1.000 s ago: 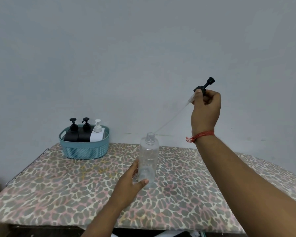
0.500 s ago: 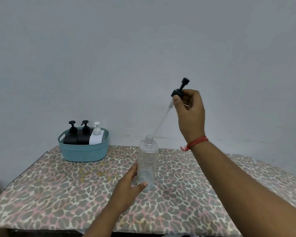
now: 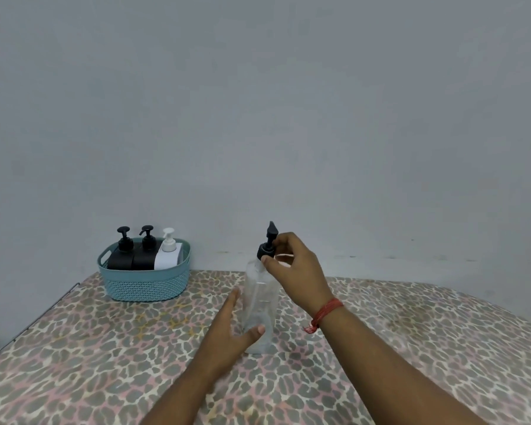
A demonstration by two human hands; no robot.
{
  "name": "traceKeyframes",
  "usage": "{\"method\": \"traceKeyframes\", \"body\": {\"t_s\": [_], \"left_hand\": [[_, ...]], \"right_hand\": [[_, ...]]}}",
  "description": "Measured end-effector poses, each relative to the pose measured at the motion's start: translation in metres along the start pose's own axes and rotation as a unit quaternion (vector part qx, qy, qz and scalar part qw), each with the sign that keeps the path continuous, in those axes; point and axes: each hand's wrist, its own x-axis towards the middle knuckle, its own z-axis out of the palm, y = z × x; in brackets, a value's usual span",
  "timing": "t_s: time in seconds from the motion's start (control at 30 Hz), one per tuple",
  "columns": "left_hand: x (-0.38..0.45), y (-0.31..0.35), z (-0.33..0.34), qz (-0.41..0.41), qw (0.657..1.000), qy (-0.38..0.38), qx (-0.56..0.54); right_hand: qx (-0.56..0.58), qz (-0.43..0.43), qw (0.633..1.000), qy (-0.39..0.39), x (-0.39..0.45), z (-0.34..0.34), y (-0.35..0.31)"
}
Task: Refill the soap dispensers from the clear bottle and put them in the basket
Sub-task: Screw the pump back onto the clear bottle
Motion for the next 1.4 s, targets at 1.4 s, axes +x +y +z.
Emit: {"method": "traceKeyframes", "body": {"t_s": [1.4], "left_hand": [[0.005, 0.035, -0.002, -0.005, 0.999, -0.043, 0.011]], "right_hand": [[0.123, 0.049, 0.991, -0.036, 0.001, 0.014, 0.011]]}}
